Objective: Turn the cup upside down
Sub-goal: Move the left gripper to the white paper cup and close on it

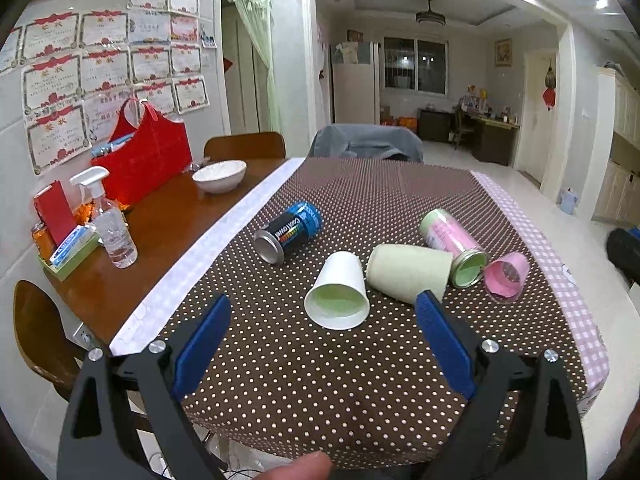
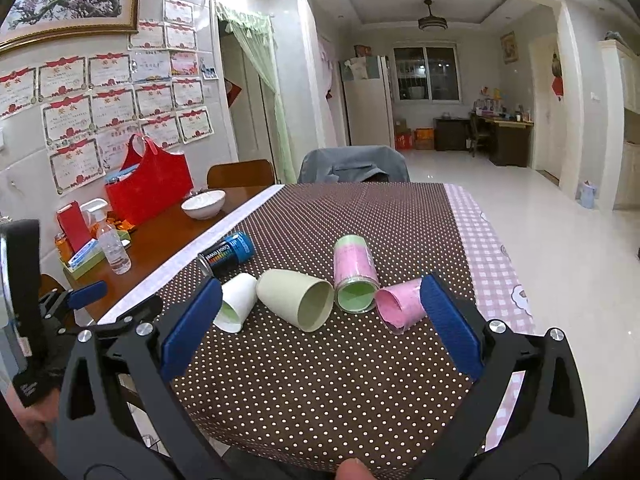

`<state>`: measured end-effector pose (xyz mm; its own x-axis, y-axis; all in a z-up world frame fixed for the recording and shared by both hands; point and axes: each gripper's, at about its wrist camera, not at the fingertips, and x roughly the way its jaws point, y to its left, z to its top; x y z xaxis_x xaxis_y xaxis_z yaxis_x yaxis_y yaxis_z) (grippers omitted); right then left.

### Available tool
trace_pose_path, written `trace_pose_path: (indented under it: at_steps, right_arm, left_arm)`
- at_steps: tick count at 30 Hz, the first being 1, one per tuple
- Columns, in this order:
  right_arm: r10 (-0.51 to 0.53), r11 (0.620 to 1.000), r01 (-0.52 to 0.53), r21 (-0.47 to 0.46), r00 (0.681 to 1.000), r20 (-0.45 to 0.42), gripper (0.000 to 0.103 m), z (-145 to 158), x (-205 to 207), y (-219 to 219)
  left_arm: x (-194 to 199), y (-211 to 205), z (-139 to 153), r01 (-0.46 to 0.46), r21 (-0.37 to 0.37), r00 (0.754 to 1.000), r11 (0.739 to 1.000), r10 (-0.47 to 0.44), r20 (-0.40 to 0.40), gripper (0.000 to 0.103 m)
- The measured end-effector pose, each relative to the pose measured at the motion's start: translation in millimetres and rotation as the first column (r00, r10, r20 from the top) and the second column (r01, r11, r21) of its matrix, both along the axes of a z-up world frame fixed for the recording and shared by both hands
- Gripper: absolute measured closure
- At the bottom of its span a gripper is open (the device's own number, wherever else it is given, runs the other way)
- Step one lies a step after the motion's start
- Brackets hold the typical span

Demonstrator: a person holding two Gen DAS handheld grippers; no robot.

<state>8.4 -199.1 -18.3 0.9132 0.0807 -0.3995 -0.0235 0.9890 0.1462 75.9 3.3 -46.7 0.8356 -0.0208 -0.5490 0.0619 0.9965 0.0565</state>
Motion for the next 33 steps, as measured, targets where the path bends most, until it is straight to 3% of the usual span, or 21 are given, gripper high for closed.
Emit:
trace_pose_path:
  at_steps: [17, 33]
  right_arm:
    - [-0.030, 0.999, 0.032, 0.017, 0.993, -0.114, 0.006, -30.6, 40.2, -15.3]
    - [-0.033, 0.998, 0.040, 0.041, 0.987, -0.159, 0.006, -47.0, 60.3, -25.6]
  left_arm:
    - [115.6, -16.1, -55.8, 0.090, 0.083, 0.972, 0.992, -0.069, -0.226, 0.011]
    - [186.1, -19.6, -101.5, 0.083, 0.076, 0.924, 0.994, -0.048, -0.379, 0.011]
